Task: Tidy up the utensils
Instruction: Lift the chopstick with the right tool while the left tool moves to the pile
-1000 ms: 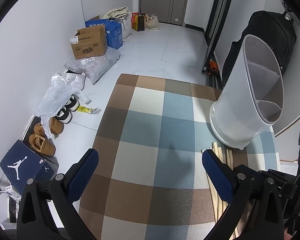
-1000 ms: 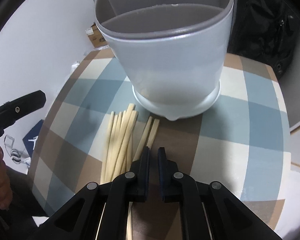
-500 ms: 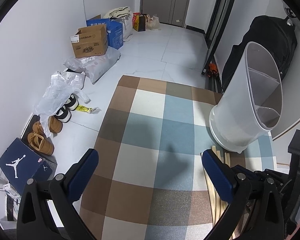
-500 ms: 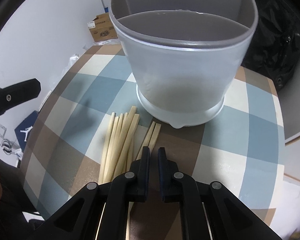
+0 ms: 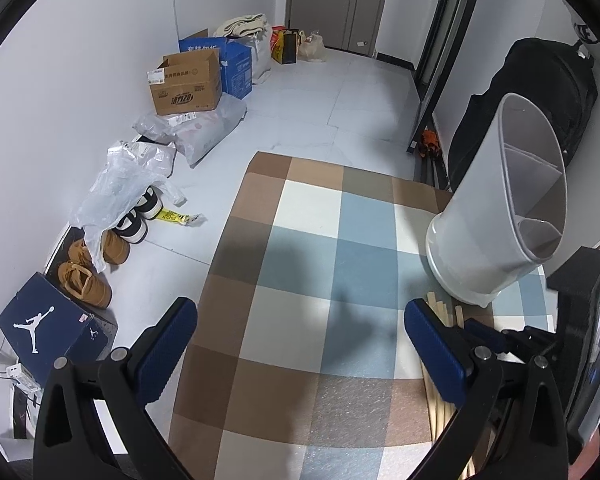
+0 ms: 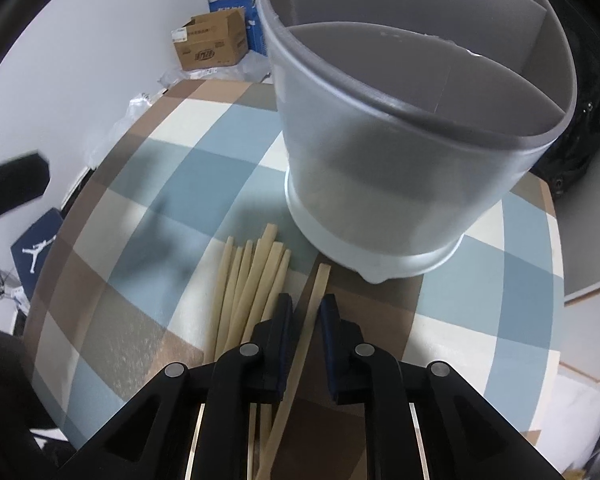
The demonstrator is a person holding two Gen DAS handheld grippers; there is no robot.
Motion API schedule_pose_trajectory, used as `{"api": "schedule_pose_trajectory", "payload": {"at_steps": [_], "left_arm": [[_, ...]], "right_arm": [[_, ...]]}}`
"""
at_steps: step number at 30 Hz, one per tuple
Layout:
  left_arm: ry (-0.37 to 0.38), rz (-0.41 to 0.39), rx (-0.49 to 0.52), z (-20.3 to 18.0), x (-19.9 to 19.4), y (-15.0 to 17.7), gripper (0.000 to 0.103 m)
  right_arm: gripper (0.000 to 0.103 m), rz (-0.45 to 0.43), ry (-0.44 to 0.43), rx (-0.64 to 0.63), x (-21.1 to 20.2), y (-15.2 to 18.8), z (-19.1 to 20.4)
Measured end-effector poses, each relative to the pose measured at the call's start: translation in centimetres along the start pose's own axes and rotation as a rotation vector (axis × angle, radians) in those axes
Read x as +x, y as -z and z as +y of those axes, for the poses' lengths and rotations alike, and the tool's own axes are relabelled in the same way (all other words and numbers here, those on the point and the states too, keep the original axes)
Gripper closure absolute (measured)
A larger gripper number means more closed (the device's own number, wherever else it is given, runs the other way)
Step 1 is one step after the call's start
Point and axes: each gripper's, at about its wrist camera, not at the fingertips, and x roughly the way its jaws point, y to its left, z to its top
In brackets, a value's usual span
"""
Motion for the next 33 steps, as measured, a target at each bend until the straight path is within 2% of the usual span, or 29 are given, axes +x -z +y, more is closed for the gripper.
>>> {"api": "schedule_pose_trajectory", "payload": {"at_steps": [2,6,13,17,22,25,28,29,33], "left_arm": [[-0.005,0.009,0.008,0.1,0.3,0.1,0.002],[0.009,0.031,0.030,-0.1,0.6,0.5,0.002],[0.110,0.128,0.102,-2.9,1.9,2.0,0.003],[0.128,0.185,0.164,-4.8,2.6,3.2,0.009],[0.133,0.223,0.185,-6.2,2.9,4.1,0.010],[0.111,0.235,0.202,-6.8,3.2,4.5,0.010],[0.096,0.246,0.206,-7.4,3.5,4.7,0.010],[0.091,0.249,0.208,-7.7,3.7,4.7,0.011],[0.109,0.251,0.185,-7.9,3.5,4.7,0.028]], "right_arm": [[0.097,-0.004,-0.001,0.016,0.1,-0.1,-0.3],[0.098,-0.012,-0.053,0.088,-0.3,0.3,-1.7],[0.098,-0.135,-0.114,0.175,-5.5,1.8,-4.6],[0.098,-0.210,-0.131,0.197,-8.6,2.6,-6.0],[0.098,-0.288,-0.158,0.244,-10.9,3.5,-7.8],[0.098,-0.326,-0.184,0.293,-11.5,3.9,-9.4],[0.098,-0.329,-0.215,0.342,-11.3,4.1,-10.5],[0.098,-0.331,-0.225,0.359,-11.4,4.1,-10.9],[0.098,-0.356,-0.248,0.378,-12.0,4.6,-11.6]]}}
